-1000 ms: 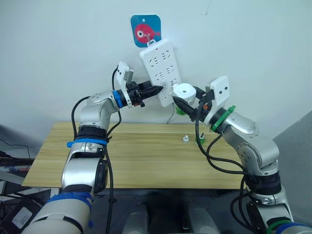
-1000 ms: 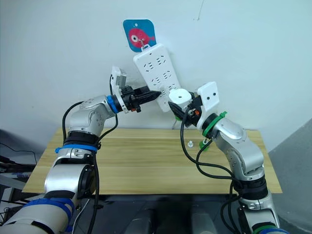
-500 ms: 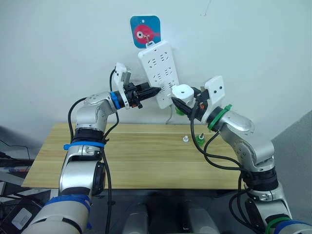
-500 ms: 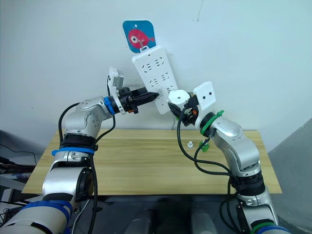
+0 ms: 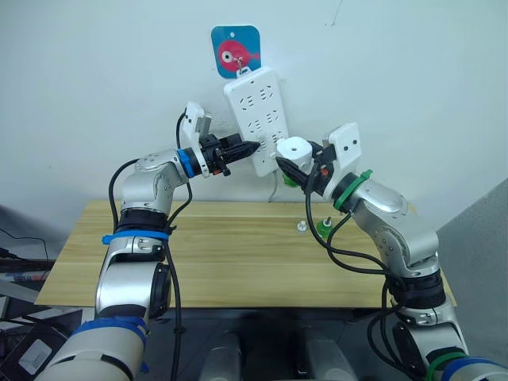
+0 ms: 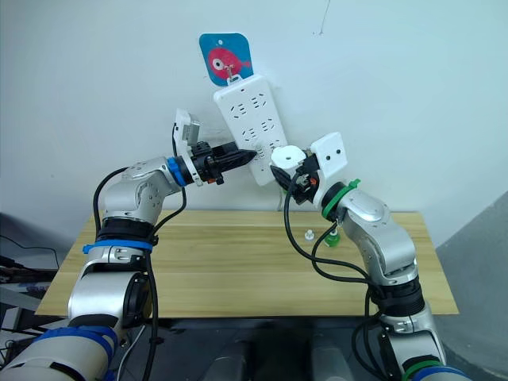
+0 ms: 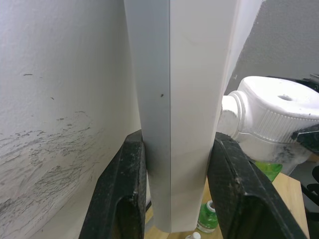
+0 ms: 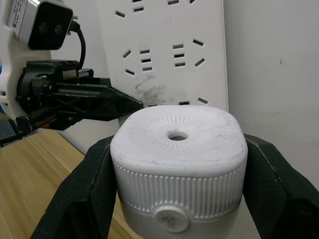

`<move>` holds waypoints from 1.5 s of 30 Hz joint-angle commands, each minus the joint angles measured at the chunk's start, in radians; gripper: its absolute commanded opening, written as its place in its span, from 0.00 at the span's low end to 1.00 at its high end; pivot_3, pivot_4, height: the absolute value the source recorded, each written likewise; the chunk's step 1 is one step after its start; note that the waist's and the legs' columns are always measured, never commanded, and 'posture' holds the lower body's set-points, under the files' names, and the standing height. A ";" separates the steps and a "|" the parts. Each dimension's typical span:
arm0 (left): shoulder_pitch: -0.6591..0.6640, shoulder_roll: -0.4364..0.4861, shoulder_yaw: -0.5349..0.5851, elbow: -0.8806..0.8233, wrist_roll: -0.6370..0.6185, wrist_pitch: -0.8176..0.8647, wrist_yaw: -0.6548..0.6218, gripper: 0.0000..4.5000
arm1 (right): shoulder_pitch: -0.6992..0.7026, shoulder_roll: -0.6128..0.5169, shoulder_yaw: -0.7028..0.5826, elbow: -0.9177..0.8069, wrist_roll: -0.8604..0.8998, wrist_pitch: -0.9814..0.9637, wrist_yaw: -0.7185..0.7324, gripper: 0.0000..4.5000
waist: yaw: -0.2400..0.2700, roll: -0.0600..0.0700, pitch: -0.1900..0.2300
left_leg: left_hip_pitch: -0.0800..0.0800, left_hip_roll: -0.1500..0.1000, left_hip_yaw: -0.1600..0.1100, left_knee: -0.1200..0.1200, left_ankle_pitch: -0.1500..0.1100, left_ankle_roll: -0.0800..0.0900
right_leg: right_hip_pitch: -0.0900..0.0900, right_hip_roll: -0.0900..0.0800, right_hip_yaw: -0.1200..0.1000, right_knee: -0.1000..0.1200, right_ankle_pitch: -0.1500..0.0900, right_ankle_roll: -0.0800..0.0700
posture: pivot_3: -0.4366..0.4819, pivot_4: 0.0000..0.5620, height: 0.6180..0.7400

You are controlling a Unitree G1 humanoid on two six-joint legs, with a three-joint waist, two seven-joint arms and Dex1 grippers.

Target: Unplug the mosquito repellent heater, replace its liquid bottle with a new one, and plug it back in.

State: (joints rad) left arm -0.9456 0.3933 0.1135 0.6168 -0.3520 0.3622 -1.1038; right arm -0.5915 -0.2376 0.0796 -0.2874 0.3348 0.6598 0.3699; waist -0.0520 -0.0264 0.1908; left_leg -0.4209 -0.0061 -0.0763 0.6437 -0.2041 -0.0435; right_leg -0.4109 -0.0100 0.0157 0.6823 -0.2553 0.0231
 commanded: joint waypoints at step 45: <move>0.010 -0.012 -0.021 -0.064 0.025 -0.109 0.014 0.29 | -0.068 0.025 0.050 0.053 -0.088 0.023 0.075 0.99 | 0.010 0.000 -0.002 | -0.009 -0.003 0.001 0.001 0.001 -0.001 | -0.011 -0.004 0.001 0.007 0.000 0.000 | 0.41 0.21 1.00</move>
State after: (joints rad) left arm -0.9062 0.3913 0.1111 0.5799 -0.3248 0.2918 -1.0720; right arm -0.6568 -0.2107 0.1328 -0.1661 0.2250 0.6648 0.4361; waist -0.0418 -0.0266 0.1892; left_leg -0.4302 -0.0094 -0.0746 0.6450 -0.2034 -0.0447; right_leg -0.4222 -0.0147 0.0165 0.6884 -0.2553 0.0228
